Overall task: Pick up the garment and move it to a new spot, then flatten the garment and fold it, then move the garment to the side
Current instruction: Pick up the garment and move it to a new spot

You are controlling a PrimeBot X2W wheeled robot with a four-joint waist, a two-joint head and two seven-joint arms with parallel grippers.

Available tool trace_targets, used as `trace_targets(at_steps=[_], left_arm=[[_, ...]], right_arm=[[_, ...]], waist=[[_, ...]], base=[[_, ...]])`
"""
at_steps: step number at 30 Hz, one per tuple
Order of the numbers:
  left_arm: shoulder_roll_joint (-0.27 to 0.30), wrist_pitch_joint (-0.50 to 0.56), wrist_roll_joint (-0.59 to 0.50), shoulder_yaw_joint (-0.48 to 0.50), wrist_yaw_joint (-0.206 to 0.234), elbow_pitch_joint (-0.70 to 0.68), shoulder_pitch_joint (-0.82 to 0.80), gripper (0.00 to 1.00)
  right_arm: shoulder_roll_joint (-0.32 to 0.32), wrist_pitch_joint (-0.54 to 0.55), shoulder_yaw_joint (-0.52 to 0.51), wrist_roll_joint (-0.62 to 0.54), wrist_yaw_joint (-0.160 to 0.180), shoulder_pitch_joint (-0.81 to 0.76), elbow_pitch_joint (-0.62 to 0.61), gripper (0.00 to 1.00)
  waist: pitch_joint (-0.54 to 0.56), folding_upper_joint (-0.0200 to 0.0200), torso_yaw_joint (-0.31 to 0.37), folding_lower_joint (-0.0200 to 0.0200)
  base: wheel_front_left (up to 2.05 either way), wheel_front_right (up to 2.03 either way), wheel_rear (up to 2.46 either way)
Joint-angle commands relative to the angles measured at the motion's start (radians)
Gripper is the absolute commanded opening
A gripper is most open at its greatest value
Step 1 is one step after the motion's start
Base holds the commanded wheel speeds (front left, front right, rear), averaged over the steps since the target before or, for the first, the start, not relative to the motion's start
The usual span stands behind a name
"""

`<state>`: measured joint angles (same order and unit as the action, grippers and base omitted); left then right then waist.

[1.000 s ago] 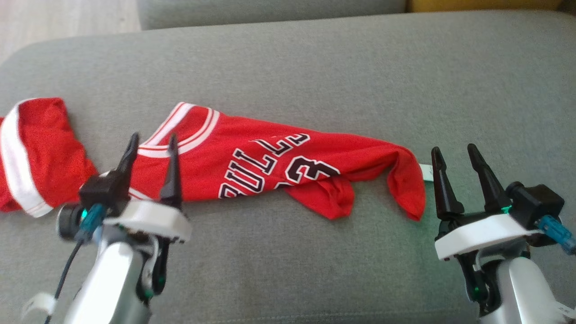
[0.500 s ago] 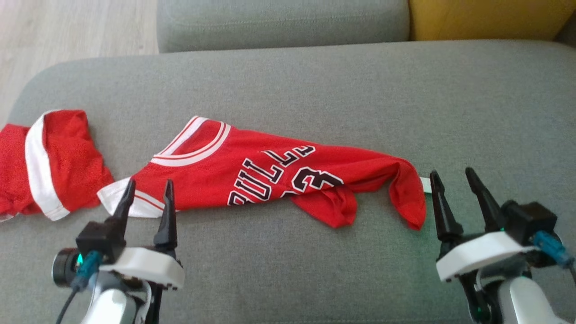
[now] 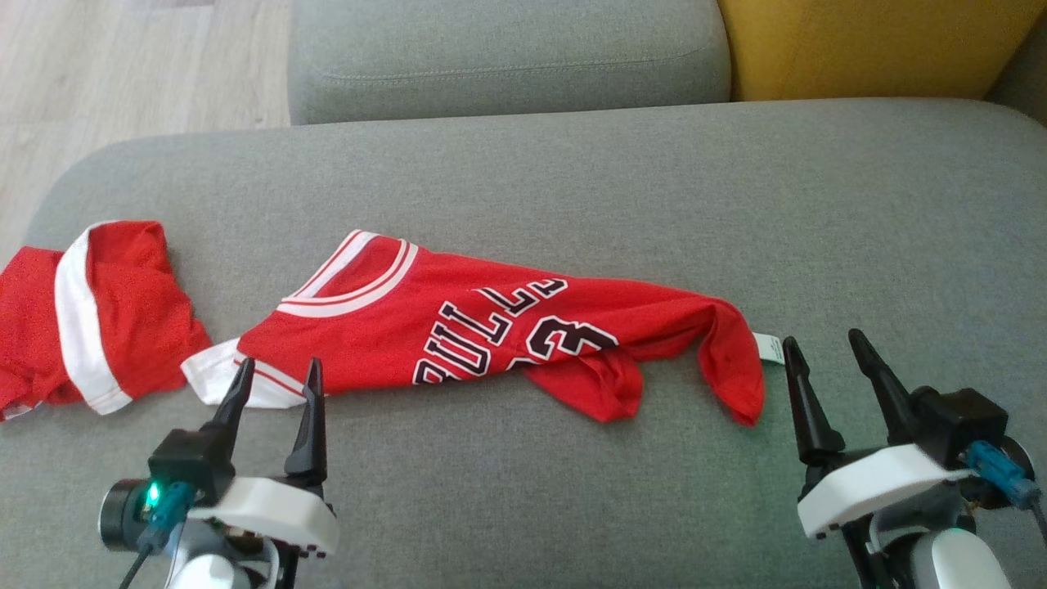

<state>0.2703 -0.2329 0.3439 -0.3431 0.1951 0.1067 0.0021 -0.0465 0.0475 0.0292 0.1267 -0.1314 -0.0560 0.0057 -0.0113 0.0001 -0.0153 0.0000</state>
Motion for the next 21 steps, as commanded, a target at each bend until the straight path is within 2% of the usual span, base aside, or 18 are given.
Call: trace_targets(at_steps=[1, 21], left_arm=[[0.025, -0.001, -0.008, 0.036, 0.007, -0.032, -0.032, 1.0], [0.026, 0.005, 0.003, 0.027, 0.025, -0.035, -0.034, 1.0]], right_arm=[[-0.004, 0.002, 0.022, -0.007, 0.001, 0.015, -0.041, 1.0], [-0.004, 0.004, 0.03, 0.022, 0.001, 0.01, -0.031, 1.0]], waist=[[0.002, -0.0001, -0.001, 0.0], [0.008, -0.0001, -0.006, 0.0]], base=[[0.0, 0.0, 0.0], [0.0, 0.0, 0.0]])
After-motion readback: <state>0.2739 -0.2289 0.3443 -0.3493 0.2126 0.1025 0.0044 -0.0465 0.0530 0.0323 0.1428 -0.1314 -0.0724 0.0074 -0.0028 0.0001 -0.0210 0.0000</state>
